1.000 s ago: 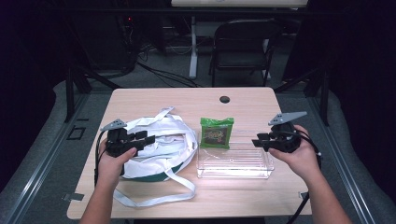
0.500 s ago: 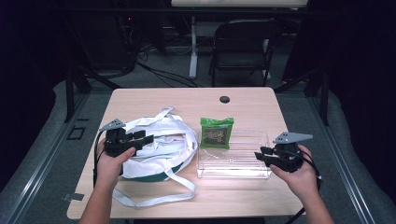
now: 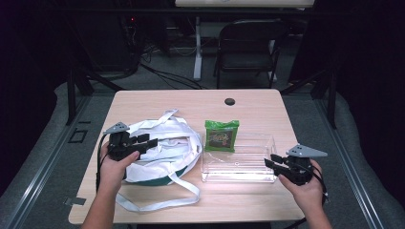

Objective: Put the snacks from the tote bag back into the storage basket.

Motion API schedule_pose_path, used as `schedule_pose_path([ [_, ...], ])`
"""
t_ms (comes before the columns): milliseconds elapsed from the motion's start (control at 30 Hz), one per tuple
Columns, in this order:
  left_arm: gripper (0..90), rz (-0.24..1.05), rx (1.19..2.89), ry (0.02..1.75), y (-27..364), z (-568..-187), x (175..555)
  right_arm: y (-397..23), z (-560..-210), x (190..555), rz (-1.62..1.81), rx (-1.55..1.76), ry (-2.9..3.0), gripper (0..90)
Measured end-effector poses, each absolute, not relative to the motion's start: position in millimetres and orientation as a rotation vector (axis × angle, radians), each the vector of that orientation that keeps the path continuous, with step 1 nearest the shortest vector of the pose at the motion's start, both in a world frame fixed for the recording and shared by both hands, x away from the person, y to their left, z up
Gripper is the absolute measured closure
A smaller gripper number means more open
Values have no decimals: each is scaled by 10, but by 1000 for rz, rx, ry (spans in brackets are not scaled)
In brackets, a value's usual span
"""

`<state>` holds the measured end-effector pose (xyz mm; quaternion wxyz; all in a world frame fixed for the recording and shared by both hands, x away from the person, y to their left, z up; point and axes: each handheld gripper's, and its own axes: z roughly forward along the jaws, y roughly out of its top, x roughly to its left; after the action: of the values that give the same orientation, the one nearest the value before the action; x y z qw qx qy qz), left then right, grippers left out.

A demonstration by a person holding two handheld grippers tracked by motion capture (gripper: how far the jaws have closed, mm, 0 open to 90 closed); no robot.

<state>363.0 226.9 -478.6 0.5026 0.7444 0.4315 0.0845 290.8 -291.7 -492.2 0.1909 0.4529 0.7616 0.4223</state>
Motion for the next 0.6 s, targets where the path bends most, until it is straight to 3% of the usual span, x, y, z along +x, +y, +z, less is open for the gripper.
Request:
schedule_pose_path([
  [600,482,201,1809,1049,2241,-4828,3639,-3099,-5056,2837,1261,1298,1978,633],
])
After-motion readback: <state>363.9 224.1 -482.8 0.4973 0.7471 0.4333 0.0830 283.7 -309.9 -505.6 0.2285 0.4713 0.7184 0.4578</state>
